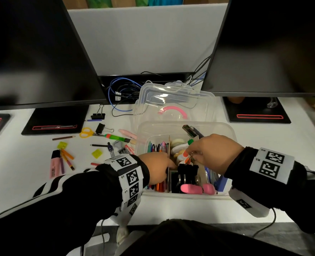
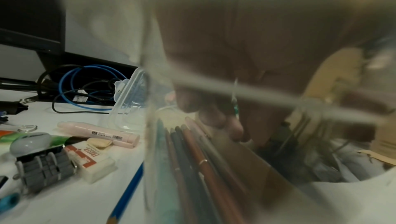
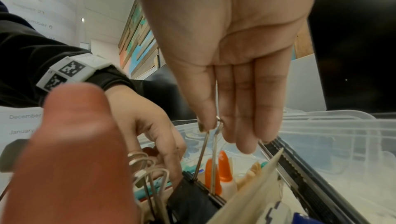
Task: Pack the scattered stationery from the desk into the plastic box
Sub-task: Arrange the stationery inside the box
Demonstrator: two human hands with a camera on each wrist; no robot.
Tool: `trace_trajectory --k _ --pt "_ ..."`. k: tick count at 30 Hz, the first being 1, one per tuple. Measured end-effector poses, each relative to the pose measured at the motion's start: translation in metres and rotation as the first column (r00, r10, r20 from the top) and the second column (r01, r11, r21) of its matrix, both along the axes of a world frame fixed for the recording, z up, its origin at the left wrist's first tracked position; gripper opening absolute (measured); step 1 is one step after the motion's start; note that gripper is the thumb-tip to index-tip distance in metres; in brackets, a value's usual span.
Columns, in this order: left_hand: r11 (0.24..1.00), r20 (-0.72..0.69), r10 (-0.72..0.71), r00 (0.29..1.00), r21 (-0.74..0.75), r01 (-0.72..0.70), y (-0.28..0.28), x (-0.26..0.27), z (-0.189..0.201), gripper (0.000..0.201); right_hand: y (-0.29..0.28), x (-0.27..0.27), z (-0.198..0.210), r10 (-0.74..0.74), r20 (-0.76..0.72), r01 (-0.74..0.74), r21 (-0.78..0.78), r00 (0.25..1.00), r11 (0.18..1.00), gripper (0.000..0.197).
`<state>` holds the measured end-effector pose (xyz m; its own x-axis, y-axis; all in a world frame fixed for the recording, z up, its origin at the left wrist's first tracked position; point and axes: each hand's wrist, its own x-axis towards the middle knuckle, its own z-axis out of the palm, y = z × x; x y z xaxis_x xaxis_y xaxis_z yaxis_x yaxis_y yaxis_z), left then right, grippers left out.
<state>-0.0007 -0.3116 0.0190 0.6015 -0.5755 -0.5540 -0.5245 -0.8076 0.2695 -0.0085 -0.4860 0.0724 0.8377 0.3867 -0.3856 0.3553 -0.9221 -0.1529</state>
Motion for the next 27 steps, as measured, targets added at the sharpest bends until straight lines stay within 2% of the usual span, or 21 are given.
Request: trace_trajectory --k 5,12,18,22,27 --pt "1.000 -0.010 0.014 1.000 -0.005 -0.014 -0.002 -0.001 0.000 0.051 -0.002 0.002 -0.002 -0.036 0.001 0.036 0.000 0.999 0.999 0.032" --pt "0.999 0.027 0.012 1.000 -0.035 -0.011 0.000 -0.001 -0.001 0.048 -0.001 -0.008 0.004 0.052 -0.089 -0.052 0.001 0.995 0.999 0.023" --pt "0.999 0.026 0.006 1.000 -0.041 -0.004 0.004 0.001 -0.002 0.050 -0.004 -0.017 0.007 0.120 -0.109 -0.123 -0.015 0.987 0.992 0.020" --pt "0.998 -0.001 -0.022 1.000 0.053 0.022 0.003 0.001 -0.005 0.055 -0.001 -0.021 0.004 0.156 -0.096 -0.162 -0.052 0.983 0.985 0.022" --pt "0.999 -0.025 0.028 0.999 0.033 -0.027 -0.003 0.002 -0.006 0.054 -0.003 -0.019 0.003 0.106 -0.011 -0.107 -0.088 0.994 0.990 0.023"
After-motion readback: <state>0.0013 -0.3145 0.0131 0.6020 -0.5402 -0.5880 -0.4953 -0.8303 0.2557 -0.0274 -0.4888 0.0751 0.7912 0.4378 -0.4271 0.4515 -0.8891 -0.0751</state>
